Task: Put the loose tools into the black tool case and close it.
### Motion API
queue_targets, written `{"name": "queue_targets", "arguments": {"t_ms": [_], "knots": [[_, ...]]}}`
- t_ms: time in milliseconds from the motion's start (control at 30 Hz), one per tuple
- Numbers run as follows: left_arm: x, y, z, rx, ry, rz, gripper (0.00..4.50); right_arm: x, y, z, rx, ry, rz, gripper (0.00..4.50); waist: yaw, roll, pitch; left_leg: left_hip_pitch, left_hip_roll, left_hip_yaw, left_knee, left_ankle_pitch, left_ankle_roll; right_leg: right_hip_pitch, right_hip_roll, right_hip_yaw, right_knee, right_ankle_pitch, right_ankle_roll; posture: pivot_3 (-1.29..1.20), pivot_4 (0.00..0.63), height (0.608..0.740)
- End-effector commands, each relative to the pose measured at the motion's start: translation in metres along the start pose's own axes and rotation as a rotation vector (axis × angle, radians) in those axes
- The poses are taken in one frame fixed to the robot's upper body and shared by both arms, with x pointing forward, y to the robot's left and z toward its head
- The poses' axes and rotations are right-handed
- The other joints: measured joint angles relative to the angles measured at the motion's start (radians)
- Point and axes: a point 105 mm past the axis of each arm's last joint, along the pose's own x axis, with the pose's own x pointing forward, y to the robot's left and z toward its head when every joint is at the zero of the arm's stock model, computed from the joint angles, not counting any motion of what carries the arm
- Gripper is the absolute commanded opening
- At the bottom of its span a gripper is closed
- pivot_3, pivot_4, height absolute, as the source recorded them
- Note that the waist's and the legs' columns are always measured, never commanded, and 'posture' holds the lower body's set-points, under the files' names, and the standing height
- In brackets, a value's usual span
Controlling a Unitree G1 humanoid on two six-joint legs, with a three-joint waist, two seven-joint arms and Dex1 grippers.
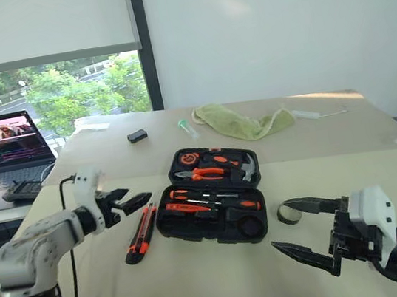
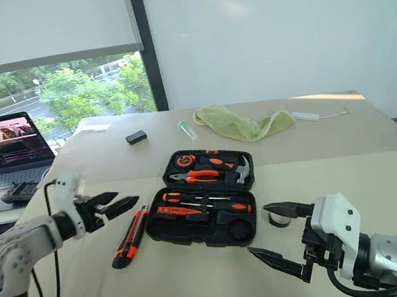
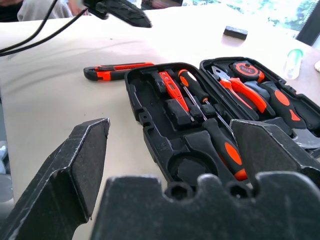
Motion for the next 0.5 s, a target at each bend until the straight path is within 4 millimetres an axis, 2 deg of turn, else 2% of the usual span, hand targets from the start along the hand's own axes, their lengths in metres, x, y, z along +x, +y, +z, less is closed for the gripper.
{"name": "queue_targets", "arguments": {"t_ms": [33, 133, 267, 433, 500], "knots": [[-0.013, -0.002, -0.002, 0.077, 0.035, 0.024, 4.45, -0.001, -0.001, 0.005, -0.034, -0.011, 0.016, 4.5, 0.002, 0.0, 0.0, 0.0, 0.0, 0.0, 0.0, 0.0, 0.0, 0.0, 0.0, 0.0, 0.0, 0.0, 0.0, 0.0, 0.15, 0.74], [-0.017, 0.005, -0.021, 0.073, 0.118, 0.094, 4.45, -0.001, -0.001, 0.005, -0.029, -0.003, 0.032, 4.5, 0.003, 0.001, 0.001, 0.001, 0.0, 0.0, -0.001, 0.0, -0.001, 0.0, -0.001, 0.0, 0.001, -0.001, -0.002, 0.0, 0.15, 0.74], [-0.01, -0.002, -0.043, 0.063, 0.195, 0.124, 4.45, -0.002, 0.004, 0.007, -0.026, -0.005, 0.077, 4.5, 0.008, 0.001, 0.001, 0.001, 0.0, 0.0, -0.001, 0.0, 0.0, 0.001, -0.002, 0.0, 0.001, -0.001, -0.002, 0.0, 0.15, 0.74], [0.0, -0.012, -0.056, 0.037, 0.229, 0.137, 4.45, -0.002, 0.004, 0.008, -0.04, -0.004, 0.084, 4.5, 0.008, 0.001, 0.001, 0.0, 0.0, -0.001, -0.001, 0.0, 0.0, 0.0, -0.009, 0.0, 0.0, -0.001, -0.002, 0.0, 0.15, 0.74], [0.006, -0.008, -0.065, 0.041, 0.261, 0.203, 4.45, -0.002, 0.004, 0.008, -0.044, 0.0, 0.085, 4.5, 0.008, 0.001, 0.001, 0.0, 0.0, -0.001, -0.001, 0.0, 0.0, 0.0, -0.011, 0.0, 0.0, -0.001, -0.002, 0.0, 0.15, 0.74]]}}
